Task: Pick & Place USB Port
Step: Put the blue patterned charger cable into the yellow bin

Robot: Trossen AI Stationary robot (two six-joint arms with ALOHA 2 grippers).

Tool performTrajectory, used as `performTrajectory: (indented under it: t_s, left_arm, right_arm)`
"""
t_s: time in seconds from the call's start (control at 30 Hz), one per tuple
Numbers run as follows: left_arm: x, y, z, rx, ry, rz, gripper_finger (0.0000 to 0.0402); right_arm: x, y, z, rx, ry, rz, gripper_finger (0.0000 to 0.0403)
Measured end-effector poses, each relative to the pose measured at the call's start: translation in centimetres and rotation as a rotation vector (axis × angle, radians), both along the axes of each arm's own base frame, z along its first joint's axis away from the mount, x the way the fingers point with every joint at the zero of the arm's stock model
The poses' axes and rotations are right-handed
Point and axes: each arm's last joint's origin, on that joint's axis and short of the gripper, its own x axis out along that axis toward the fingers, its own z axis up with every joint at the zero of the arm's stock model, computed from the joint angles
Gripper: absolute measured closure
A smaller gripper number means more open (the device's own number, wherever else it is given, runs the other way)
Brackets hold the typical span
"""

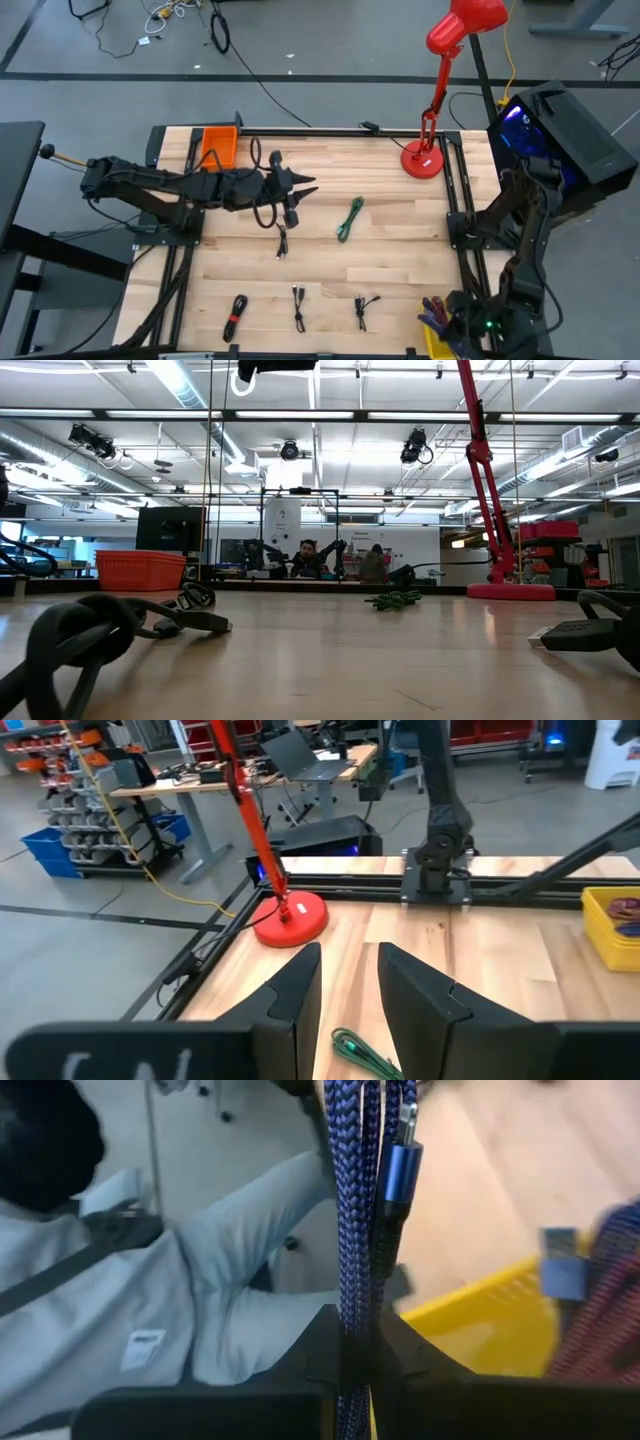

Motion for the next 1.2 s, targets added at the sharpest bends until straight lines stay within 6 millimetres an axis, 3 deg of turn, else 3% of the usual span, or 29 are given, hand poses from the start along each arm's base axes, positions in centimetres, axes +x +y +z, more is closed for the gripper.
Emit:
performTrajectory:
  t_s: [0.27, 0.53, 1.2]
  left_arm:
    - [0.0, -0.2, -0.1, 0.012, 0.014, -0.011, 0.0294]
    - [-0.1, -0.2, -0.3, 0.02, 0.036, -0.012, 0.0294]
    - [-0.2, -0.2, -0.7, 0.032, 0.084, -0.015, 0.0294]
  right_arm:
    - [-0.9, -0.3, -0.7, -0.057, -0.027, -0.078, 0.0383]
    - [-1.9, -0.7, -1.3, -0.052, 0.091, -0.122, 0.0383]
    - [-2.0, -0.4, -2.5, -0.085, 0.18, -0.156, 0.0383]
